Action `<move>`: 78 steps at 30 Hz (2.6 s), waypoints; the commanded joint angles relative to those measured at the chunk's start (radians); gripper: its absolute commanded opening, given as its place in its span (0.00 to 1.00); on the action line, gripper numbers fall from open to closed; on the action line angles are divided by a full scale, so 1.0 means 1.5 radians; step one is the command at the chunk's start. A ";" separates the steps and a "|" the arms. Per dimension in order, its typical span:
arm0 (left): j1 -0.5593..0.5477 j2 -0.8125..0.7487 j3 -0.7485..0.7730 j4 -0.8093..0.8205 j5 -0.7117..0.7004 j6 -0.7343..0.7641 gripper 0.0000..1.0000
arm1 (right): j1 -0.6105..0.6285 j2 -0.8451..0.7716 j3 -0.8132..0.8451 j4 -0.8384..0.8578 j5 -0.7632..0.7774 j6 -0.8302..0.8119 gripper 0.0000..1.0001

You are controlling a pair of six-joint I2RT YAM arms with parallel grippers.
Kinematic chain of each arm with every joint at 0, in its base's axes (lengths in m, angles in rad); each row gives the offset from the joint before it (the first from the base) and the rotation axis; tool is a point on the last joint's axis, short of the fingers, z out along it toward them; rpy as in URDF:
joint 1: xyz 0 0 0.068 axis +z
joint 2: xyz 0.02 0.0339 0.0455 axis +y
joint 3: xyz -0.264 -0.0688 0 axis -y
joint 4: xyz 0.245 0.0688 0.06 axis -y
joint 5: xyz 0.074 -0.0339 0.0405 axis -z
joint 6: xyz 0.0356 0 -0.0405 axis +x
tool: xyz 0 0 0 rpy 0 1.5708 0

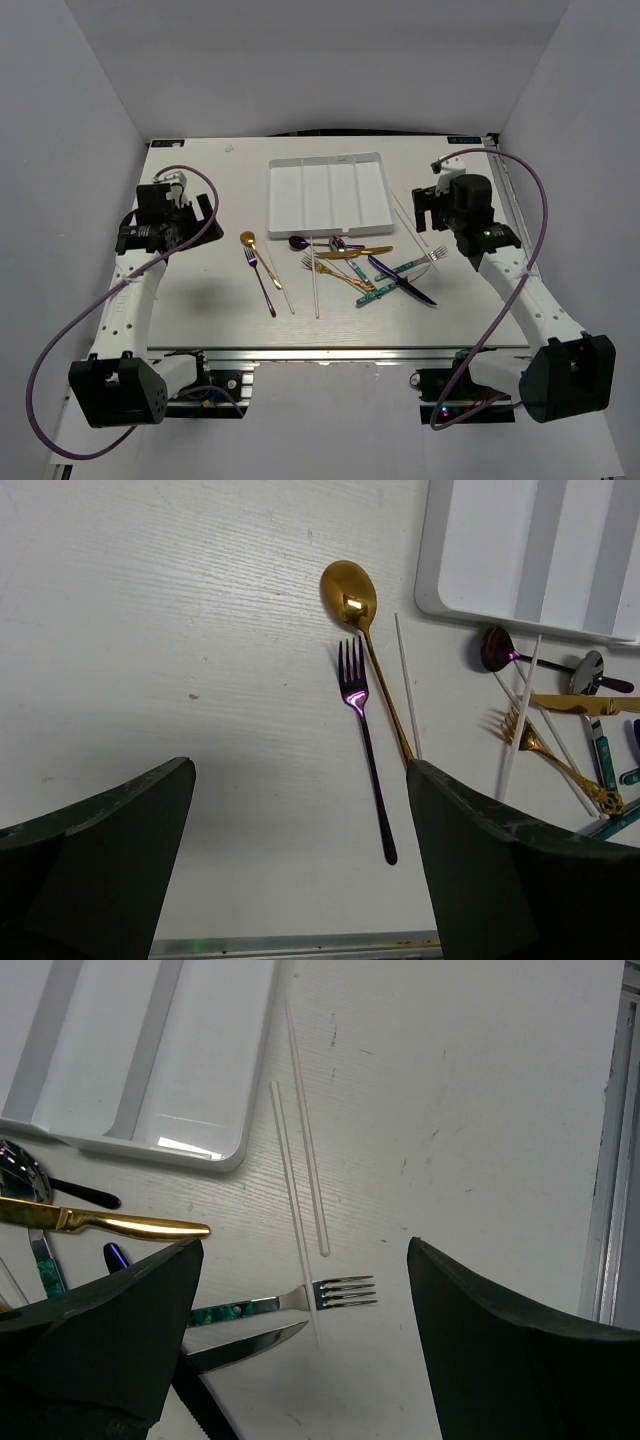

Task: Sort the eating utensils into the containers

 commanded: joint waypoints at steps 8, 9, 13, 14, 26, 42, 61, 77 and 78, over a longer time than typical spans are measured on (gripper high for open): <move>-0.030 -0.030 -0.011 -0.022 0.007 -0.067 0.98 | -0.002 -0.033 -0.017 0.022 0.032 -0.006 0.89; -0.063 -0.026 -0.017 -0.023 -0.004 -0.079 0.97 | -0.003 -0.037 -0.022 0.022 0.034 -0.007 0.89; -0.142 -0.001 -0.045 -0.001 -0.048 -0.102 0.95 | -0.004 -0.044 -0.035 0.017 0.041 -0.009 0.89; -0.159 0.022 -0.043 0.000 -0.059 -0.106 0.94 | -0.004 -0.046 -0.038 0.016 0.042 -0.009 0.89; -0.189 0.200 -0.039 -0.009 -0.082 -0.132 0.75 | -0.005 -0.013 -0.053 0.030 0.034 0.006 0.89; -0.235 0.399 0.013 -0.005 -0.130 -0.178 0.61 | -0.004 0.090 0.038 0.044 0.041 -0.034 0.89; -0.253 0.339 0.029 -0.025 -0.049 -0.158 0.57 | -0.008 0.115 0.038 0.037 0.031 -0.060 0.89; -0.270 0.444 0.061 -0.040 -0.082 -0.204 0.54 | -0.018 0.127 0.045 0.039 0.032 -0.064 0.89; -0.269 0.454 0.062 -0.039 -0.082 -0.206 0.54 | -0.021 0.129 0.045 0.039 0.032 -0.064 0.89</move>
